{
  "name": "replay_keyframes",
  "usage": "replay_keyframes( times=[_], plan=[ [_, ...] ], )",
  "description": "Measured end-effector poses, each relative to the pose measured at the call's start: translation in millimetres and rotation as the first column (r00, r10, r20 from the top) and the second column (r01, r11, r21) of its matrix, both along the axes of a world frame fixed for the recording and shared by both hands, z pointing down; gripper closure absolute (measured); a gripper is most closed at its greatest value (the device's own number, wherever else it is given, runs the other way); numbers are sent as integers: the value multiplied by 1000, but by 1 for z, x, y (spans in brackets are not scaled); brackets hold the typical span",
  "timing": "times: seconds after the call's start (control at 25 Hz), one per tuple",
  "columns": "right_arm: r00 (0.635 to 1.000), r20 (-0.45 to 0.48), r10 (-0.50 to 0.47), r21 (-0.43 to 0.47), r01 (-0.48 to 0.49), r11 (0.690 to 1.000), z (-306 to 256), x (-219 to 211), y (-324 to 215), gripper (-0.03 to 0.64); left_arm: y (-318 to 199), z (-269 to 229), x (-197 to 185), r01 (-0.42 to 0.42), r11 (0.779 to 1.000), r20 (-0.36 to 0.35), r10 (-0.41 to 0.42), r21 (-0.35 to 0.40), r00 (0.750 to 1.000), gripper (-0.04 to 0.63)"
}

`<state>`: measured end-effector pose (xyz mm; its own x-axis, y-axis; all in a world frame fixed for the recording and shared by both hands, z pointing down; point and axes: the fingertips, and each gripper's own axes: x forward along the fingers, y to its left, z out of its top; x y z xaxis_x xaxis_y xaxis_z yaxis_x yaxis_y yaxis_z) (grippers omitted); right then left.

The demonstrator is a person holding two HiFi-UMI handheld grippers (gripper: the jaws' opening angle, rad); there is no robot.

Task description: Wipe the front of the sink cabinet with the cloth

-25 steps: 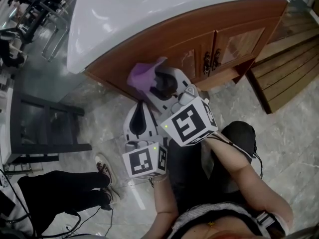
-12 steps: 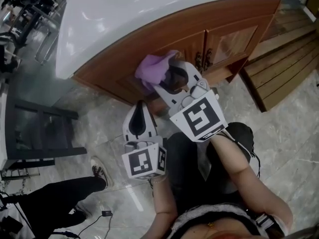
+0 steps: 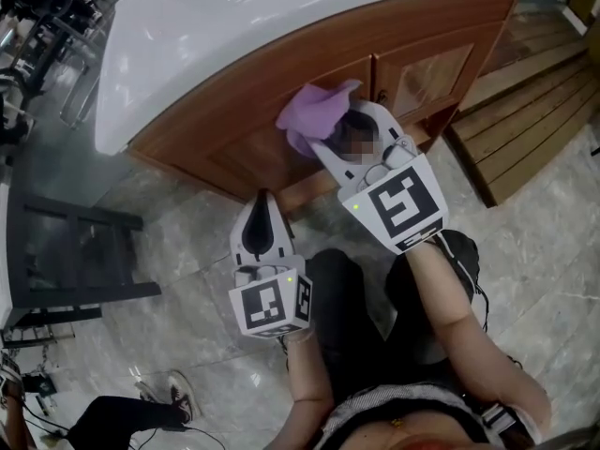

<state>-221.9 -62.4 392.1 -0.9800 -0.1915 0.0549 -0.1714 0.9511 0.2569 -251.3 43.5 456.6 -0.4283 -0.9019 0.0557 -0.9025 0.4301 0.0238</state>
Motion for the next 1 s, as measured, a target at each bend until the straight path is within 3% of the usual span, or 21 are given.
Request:
replay_keyframes(
  times=[1.0],
  plan=[
    [994, -7, 109, -24, -109, 994, -2, 36, -45, 442, -7, 6, 1, -16, 1000, -6, 16, -11, 1000, 589]
  ],
)
